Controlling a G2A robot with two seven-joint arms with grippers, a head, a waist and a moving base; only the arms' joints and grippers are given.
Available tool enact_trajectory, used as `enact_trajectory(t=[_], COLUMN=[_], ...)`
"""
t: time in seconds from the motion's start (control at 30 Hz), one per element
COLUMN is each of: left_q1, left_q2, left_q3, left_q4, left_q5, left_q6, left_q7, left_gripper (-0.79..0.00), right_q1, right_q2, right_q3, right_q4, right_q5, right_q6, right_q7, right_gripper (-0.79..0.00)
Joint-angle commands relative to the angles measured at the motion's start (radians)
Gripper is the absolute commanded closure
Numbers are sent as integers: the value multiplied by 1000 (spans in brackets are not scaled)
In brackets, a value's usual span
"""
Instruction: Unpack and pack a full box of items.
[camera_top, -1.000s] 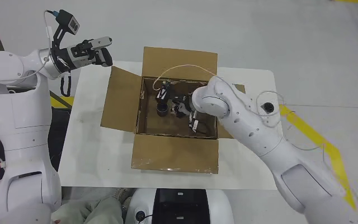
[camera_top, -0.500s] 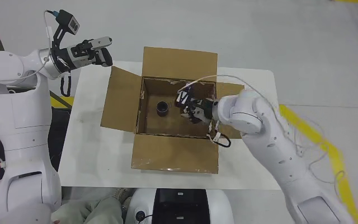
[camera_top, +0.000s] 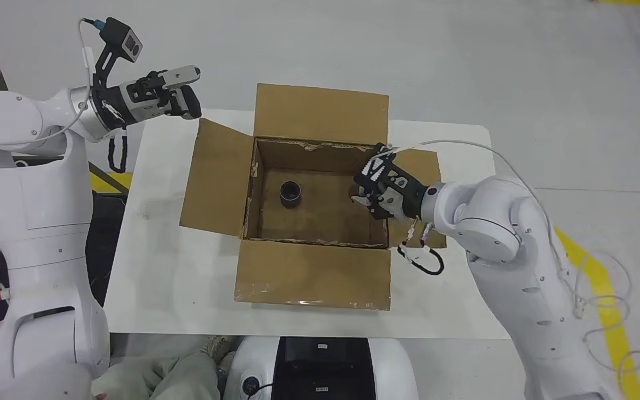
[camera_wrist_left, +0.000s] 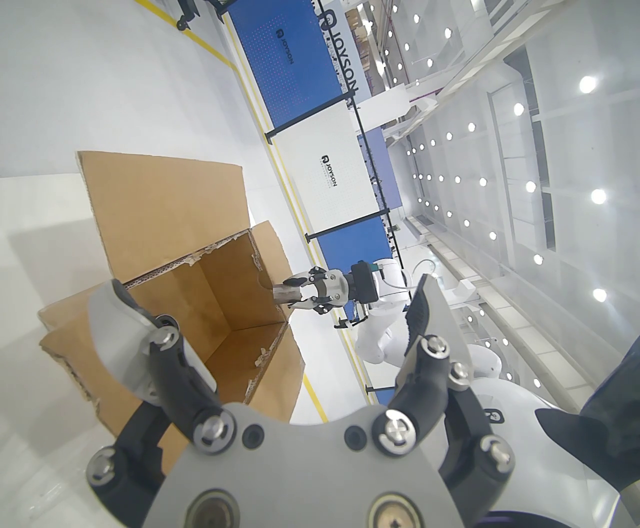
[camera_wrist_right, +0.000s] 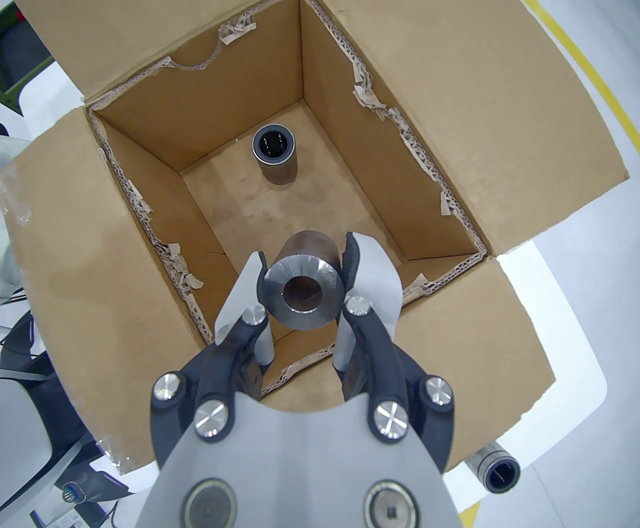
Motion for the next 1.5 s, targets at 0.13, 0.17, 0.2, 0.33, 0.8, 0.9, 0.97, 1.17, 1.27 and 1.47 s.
enact_trajectory(t=[0.13,0.17,0.2,0.33,0.8,0.9,0.97,1.17,1.27,1.47], left_q1=[0,0,0,0,0,0,0,0,0,0], left_q2=[0,0,0,0,0,0,0,0,0,0], left_q3=[0,0,0,0,0,0,0,0,0,0], left_q4=[0,0,0,0,0,0,0,0,0,0], left_q5=[0,0,0,0,0,0,0,0,0,0], left_q6=[0,0,0,0,0,0,0,0,0,0], left_q7=[0,0,0,0,0,0,0,0,0,0], left_gripper=[-785,-785,-785,-785,-785,-785,-785,-785,-785,-785], right_q1=[0,0,0,0,-189,-234,-260,-321,-342,-370], right_q2=[0,0,0,0,44,56,63,80,88,100], right_q3=[0,0,0,0,186,255,304,442,494,559], right_q4=[0,0,0,0,-174,-201,-209,-200,-181,-129], right_q5=[0,0,0,0,75,81,90,131,146,138], right_q6=[0,0,0,0,-15,-16,-12,0,6,39], right_q7=[0,0,0,0,42,42,36,5,-10,-27], right_gripper=[0,0,0,0,0,0,0,0,0,0])
